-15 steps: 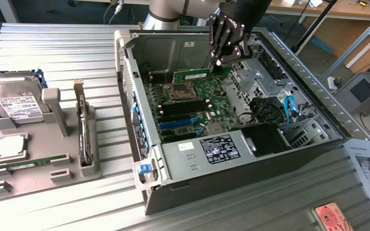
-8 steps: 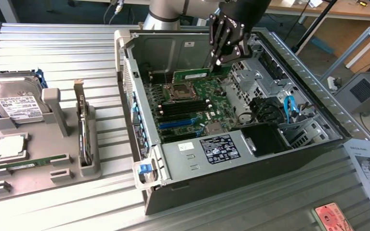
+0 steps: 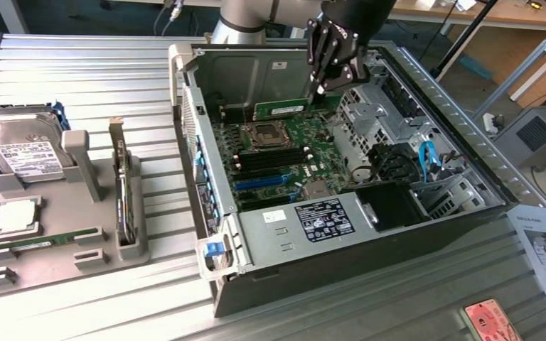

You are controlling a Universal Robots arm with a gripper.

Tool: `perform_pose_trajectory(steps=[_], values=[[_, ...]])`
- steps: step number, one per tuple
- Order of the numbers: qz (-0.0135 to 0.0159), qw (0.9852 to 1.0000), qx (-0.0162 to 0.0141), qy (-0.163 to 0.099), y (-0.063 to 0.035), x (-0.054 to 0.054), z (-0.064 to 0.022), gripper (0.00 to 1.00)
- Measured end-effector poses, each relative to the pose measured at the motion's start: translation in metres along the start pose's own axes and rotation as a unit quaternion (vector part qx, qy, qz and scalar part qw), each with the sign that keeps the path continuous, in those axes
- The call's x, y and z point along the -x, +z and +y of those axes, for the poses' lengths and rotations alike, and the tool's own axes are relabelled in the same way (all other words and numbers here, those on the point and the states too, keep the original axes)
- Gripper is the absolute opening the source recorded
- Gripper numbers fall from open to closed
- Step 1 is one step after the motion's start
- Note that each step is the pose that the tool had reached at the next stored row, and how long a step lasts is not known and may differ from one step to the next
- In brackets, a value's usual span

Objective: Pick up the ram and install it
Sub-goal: 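Pick up the ram and move it above insertion slot, then insert the ram into the slot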

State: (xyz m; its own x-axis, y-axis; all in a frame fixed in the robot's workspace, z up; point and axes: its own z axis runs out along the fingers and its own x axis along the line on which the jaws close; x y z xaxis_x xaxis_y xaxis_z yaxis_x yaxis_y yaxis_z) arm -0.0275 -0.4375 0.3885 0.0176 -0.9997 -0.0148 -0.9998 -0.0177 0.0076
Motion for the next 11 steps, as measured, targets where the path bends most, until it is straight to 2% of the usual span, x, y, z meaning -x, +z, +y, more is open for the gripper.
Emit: perform_pose_trajectory(steps=[11], values=[[0.0000, 1.0000, 0.0000, 0.001, 0.0003, 0.0023, -0.0001, 0.12]])
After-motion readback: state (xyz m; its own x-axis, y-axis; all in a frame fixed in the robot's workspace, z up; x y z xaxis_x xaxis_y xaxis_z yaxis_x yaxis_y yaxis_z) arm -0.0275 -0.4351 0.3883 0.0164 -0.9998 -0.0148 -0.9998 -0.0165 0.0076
